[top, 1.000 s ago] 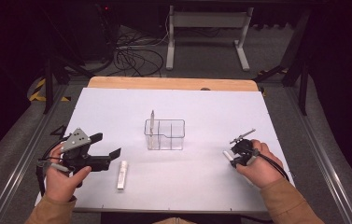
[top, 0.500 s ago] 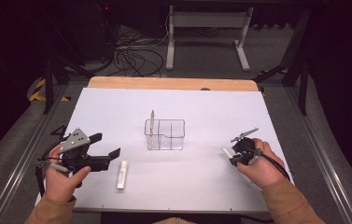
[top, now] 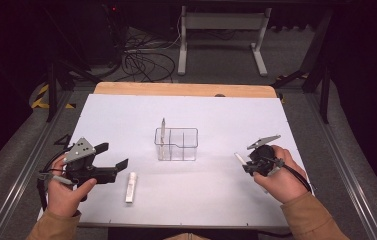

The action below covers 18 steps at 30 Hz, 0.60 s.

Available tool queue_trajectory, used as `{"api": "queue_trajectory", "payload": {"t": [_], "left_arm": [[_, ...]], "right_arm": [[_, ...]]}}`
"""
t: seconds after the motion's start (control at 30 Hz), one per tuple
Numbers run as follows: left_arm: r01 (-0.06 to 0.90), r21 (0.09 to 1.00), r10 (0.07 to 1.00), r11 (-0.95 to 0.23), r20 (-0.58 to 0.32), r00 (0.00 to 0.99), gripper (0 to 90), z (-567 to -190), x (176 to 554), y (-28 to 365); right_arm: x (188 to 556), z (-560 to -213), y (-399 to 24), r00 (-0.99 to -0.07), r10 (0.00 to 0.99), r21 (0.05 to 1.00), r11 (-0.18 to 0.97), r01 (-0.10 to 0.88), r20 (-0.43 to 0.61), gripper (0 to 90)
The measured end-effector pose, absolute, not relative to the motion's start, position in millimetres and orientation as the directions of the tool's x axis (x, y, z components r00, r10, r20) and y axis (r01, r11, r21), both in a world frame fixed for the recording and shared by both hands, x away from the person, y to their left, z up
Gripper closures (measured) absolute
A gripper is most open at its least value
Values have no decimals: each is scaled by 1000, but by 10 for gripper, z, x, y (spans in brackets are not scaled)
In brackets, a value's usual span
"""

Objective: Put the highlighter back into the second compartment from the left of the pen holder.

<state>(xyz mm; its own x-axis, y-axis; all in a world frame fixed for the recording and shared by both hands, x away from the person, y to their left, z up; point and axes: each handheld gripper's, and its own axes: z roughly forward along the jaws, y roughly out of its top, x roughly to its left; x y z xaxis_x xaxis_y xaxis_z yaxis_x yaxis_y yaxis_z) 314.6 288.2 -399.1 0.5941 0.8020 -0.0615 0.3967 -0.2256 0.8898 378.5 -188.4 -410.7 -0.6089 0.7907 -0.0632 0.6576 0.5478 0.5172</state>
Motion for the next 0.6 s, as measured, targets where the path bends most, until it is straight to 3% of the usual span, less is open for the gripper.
{"api": "queue_trajectory", "payload": {"t": [0.6], "left_arm": [[394,892,804,-223,-60,591,122,-3990,3135,2894]], "right_arm": [[3730,-3754,-1816,-659,752,745,427,513,23,792]]}}
